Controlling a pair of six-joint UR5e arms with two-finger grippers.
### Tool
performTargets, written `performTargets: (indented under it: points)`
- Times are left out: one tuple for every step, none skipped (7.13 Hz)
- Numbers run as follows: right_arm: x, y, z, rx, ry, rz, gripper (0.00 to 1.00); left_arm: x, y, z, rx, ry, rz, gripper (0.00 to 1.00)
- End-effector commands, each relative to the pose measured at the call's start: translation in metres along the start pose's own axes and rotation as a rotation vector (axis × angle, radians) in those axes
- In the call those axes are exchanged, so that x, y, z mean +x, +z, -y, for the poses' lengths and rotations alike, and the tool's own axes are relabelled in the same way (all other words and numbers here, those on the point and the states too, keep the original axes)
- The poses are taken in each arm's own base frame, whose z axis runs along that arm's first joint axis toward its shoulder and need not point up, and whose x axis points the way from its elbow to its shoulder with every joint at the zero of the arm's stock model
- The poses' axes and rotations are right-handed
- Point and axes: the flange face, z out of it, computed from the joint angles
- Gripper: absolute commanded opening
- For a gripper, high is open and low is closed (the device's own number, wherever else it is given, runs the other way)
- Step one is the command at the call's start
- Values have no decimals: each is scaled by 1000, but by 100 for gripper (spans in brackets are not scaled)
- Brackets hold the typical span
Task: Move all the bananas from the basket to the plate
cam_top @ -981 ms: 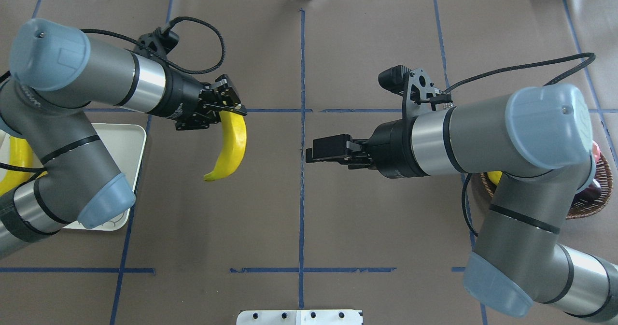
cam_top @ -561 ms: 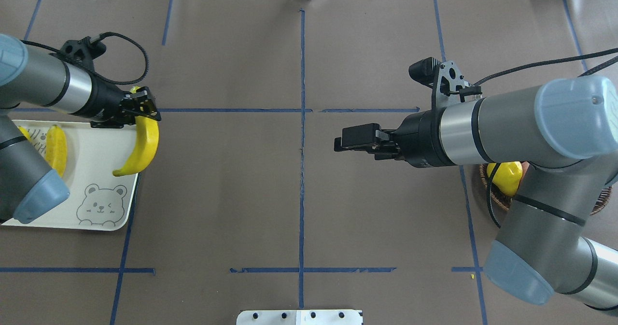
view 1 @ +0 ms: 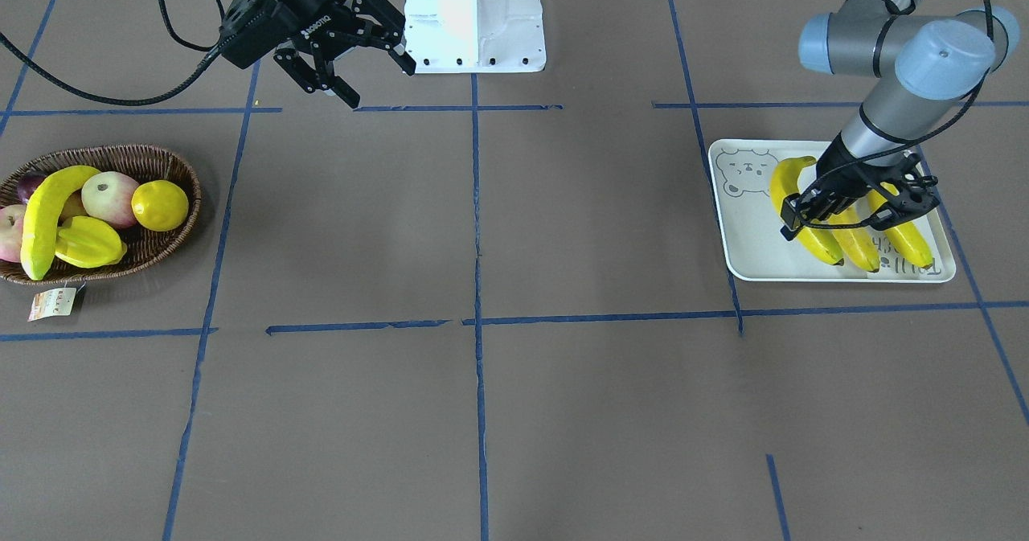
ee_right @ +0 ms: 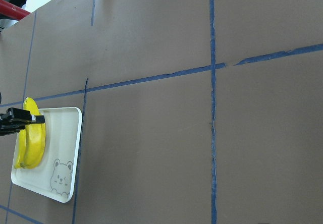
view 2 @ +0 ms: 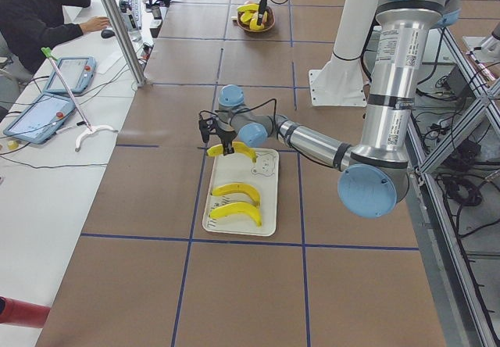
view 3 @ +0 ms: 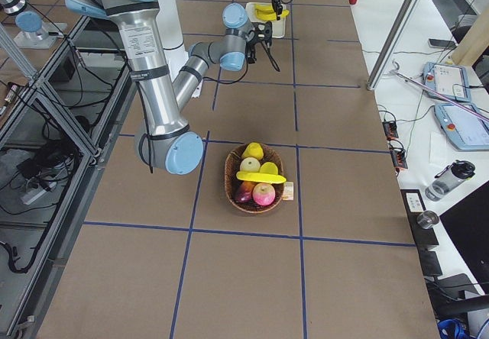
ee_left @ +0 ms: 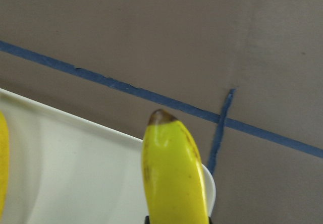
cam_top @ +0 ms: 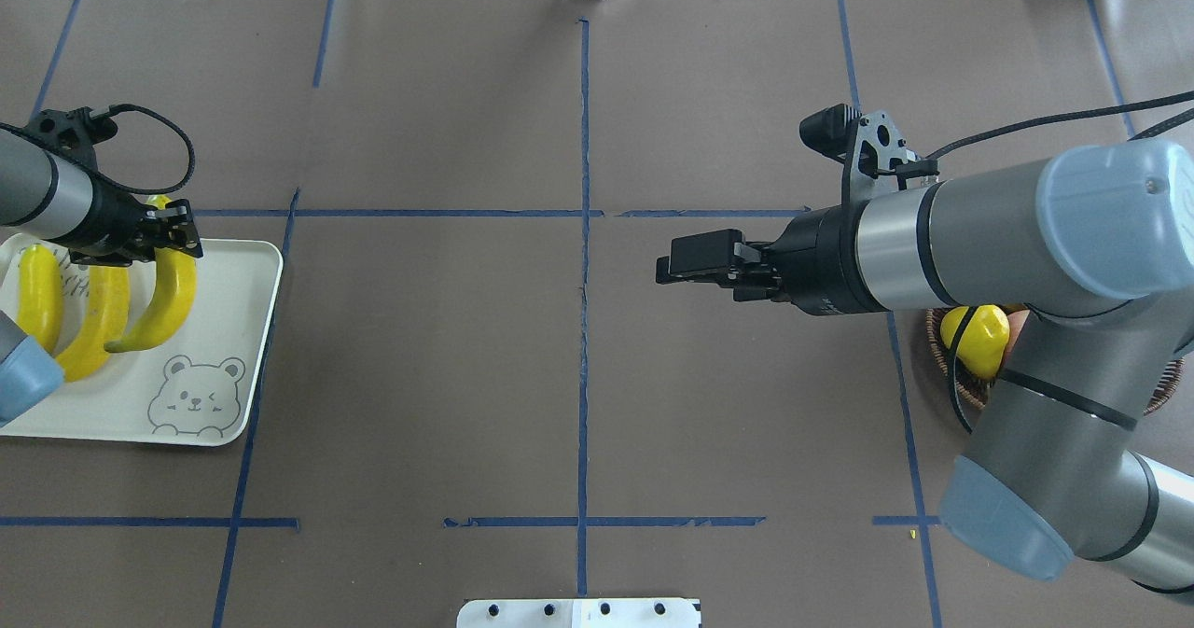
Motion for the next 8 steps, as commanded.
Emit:
performTargets:
  points:
    - [3, -3, 4, 7, 7, -13, 100, -39, 27, 7, 10, 7, 84, 0]
    - [8, -7, 8, 15, 12, -20, 100, -51, 33, 6, 2, 1, 103, 6]
    - [12, -11, 12, 22, 17, -26, 100, -59, 35, 4, 0, 3, 112, 99]
    - [17, -14, 17, 25, 27, -42, 100, -64, 29, 1, 16, 16, 95, 100]
    - [21, -26, 29, 20, 55, -78, 100, -59, 24, 0, 26, 28, 70, 100]
    - [32, -44, 46, 41, 86, -117, 100, -46, 10, -4, 33, 44, 38, 100]
    - [62, -61, 53, 54, 109, -176, 100, -26, -14, -11, 43, 67, -6, 100]
    - [102, -80, 48, 39, 45, -235, 100, -9, -34, -18, 53, 79, -44, 100]
